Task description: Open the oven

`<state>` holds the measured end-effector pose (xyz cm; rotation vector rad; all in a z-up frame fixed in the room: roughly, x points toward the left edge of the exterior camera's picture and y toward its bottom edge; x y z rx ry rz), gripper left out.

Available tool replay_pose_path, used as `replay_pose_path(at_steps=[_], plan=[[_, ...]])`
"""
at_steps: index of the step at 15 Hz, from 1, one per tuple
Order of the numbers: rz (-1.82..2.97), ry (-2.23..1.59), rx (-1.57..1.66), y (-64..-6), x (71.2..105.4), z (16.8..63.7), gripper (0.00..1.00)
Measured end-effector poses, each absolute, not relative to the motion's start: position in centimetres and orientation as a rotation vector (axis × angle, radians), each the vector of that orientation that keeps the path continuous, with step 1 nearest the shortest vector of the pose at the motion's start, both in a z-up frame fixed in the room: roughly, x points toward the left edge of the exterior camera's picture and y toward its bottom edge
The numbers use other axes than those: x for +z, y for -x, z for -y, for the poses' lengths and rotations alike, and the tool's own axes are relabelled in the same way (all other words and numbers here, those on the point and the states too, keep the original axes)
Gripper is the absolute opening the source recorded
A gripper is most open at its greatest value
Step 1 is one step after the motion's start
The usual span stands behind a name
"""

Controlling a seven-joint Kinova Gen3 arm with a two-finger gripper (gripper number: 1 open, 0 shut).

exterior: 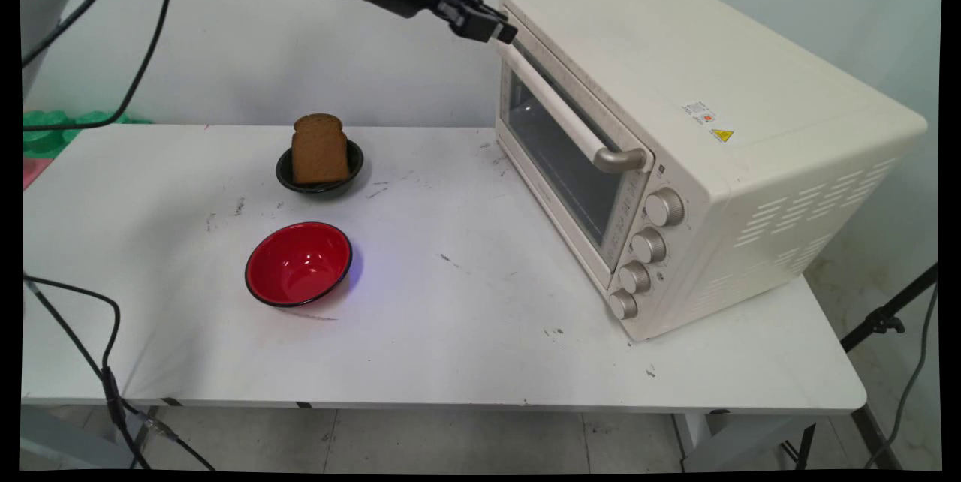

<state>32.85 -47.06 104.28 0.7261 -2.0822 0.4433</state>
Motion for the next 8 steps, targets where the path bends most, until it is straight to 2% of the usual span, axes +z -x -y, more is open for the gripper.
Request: replay_pose_path(at_steps=[8], plan=[[2.111, -0.733, 0.458, -30.2, 103.1, 48.4, 0.0]])
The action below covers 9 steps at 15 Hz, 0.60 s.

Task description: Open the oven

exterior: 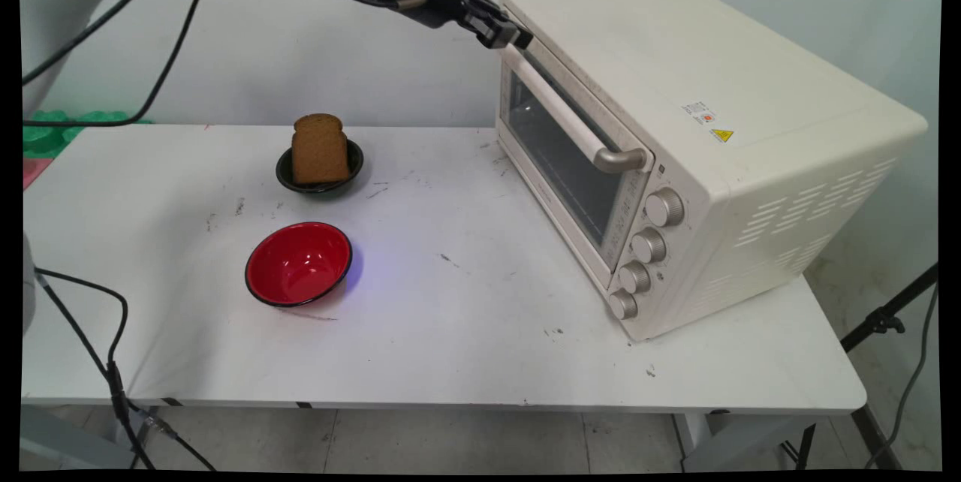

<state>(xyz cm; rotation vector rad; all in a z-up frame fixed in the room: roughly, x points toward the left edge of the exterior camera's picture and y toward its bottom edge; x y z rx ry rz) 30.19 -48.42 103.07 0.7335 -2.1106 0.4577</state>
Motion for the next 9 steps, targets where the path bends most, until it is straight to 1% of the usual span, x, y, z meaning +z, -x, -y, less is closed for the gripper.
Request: replay_pose_path(at_steps=[9], plan=[[2.142, -0.745, 0.46, -28.1, 101.3, 49.7, 0.0]])
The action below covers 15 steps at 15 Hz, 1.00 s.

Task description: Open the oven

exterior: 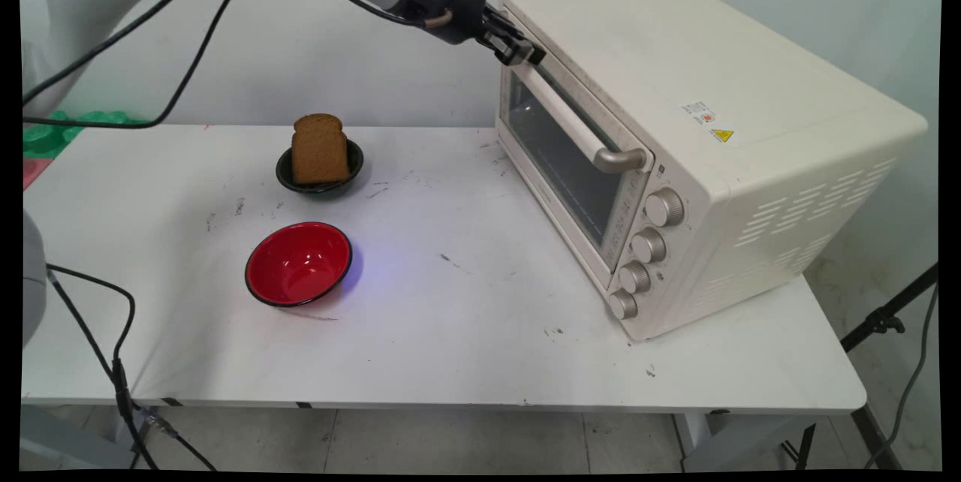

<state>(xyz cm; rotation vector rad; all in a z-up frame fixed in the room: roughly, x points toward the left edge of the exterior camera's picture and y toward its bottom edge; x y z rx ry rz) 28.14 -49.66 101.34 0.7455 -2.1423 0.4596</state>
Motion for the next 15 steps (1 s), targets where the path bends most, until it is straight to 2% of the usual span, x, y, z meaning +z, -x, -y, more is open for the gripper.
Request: replay_pose_path(at_steps=[15], plan=[[2.194, -0.727, 0.458, -28.3, 98.9, 48.7, 0.0]])
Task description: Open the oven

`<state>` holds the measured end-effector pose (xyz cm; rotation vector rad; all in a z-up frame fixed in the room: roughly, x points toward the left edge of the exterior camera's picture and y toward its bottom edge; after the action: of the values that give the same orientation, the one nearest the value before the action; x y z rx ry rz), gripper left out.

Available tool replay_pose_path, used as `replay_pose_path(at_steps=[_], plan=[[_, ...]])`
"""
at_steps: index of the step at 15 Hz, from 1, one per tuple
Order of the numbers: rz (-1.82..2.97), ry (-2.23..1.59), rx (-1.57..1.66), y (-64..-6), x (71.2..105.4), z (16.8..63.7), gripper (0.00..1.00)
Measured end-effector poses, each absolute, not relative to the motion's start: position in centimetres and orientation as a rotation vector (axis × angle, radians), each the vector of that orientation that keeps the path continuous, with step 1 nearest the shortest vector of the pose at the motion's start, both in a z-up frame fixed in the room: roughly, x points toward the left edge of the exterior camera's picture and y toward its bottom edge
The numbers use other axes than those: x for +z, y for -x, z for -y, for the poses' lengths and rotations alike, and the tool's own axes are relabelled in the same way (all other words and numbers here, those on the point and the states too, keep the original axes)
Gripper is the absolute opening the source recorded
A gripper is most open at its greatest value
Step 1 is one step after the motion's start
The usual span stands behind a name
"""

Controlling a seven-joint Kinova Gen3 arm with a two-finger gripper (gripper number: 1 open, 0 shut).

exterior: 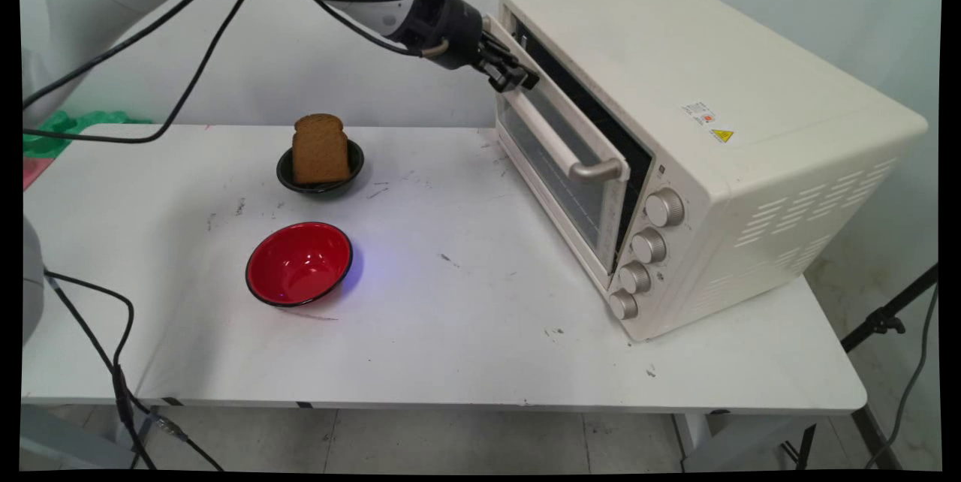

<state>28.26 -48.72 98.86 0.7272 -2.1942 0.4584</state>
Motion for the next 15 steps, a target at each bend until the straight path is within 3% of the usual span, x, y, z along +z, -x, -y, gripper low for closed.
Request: replay_pose_path(at_steps=[15], plan=[[2.197, -0.733, 0.426, -34.2, 95.3, 45.0, 0.0]])
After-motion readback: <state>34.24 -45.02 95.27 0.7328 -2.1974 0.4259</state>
